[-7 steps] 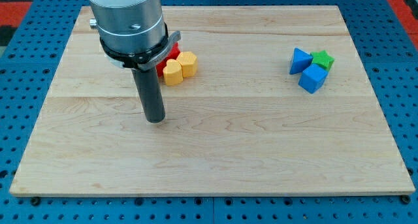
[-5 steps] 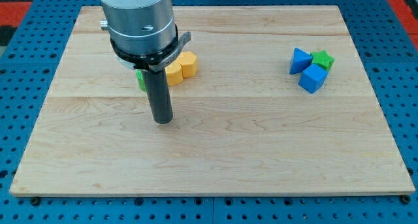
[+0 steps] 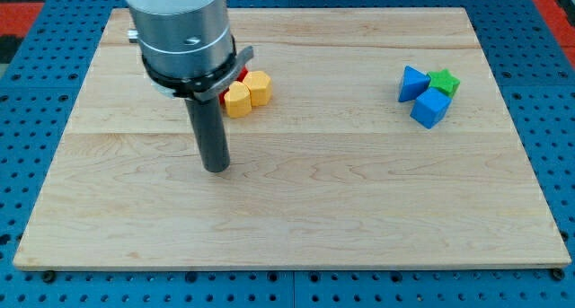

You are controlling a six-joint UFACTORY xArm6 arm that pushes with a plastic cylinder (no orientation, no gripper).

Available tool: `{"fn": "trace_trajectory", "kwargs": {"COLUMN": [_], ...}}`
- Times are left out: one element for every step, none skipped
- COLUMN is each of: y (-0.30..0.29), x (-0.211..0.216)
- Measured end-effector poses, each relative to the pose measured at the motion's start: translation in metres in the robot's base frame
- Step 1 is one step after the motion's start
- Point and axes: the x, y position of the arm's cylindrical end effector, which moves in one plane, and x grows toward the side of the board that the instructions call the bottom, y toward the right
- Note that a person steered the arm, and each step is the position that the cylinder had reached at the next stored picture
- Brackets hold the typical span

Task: Slide the green circle slightly right

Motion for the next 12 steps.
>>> {"fn": "trace_trajectory", "kwargs": {"y": [-0.055, -0.113, -0.122, -0.13, -0.118, -0.084, -0.081, -0.058, -0.039, -0.024, -0.015, 0.002], "x": [-0.013, -0.036, -0.042, -0.082, -0.096, -0.109, -0.124, -0.121, -0.113, -0.074, -0.055, -0.051]}}
